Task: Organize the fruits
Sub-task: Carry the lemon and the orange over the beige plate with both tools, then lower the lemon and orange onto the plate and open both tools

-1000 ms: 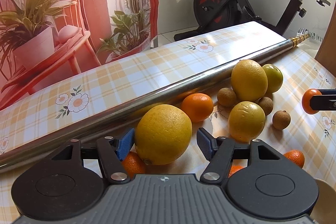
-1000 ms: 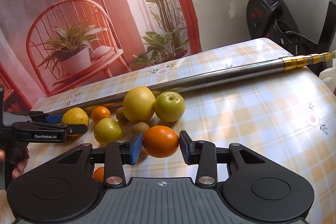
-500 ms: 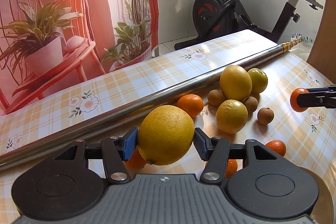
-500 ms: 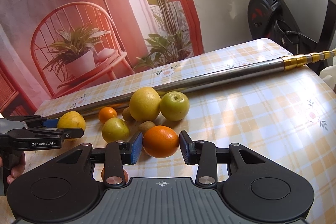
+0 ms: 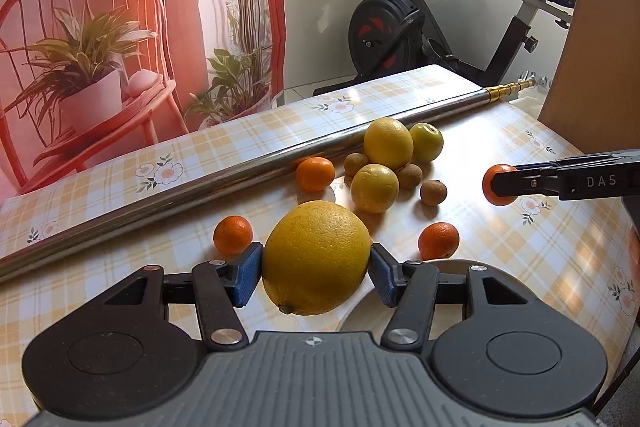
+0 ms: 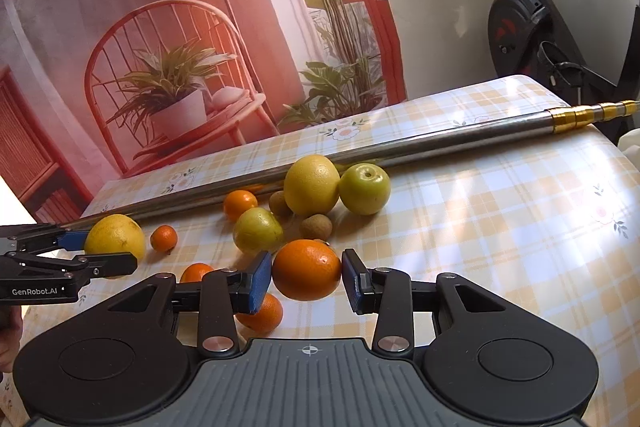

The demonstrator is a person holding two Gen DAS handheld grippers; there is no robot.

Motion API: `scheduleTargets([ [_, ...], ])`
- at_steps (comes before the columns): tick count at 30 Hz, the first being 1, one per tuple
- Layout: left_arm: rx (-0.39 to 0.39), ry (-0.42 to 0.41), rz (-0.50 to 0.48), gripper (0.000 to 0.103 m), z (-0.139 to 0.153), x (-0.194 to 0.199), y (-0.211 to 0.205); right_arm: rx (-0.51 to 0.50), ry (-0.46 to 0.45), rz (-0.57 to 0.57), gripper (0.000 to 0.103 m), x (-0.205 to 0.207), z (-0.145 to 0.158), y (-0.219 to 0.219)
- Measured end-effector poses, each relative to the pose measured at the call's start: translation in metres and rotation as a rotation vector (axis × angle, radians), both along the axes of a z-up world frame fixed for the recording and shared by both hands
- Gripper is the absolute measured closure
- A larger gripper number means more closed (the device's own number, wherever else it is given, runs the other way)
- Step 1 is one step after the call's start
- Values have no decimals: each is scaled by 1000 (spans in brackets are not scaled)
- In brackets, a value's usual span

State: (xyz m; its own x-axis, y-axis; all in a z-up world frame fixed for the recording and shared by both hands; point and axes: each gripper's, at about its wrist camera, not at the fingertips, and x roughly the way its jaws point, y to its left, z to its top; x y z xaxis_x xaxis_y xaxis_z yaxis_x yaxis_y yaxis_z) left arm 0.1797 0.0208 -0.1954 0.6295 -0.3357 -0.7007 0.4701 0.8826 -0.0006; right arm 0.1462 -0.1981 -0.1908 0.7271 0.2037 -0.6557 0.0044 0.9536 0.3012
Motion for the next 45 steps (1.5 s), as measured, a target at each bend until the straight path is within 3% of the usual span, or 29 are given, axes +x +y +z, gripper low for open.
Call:
scheduleTargets([
  [16,-7,42,18,43,-13,-43,4,37,40,70,67,-27,9,19],
  [33,23,82,5,43,-35,-44,-1,-22,147,166,67,-28,-5,40],
  [45,7,76,-8,45,-34,-47,1,-93,201,271,68,-26,-7,62],
])
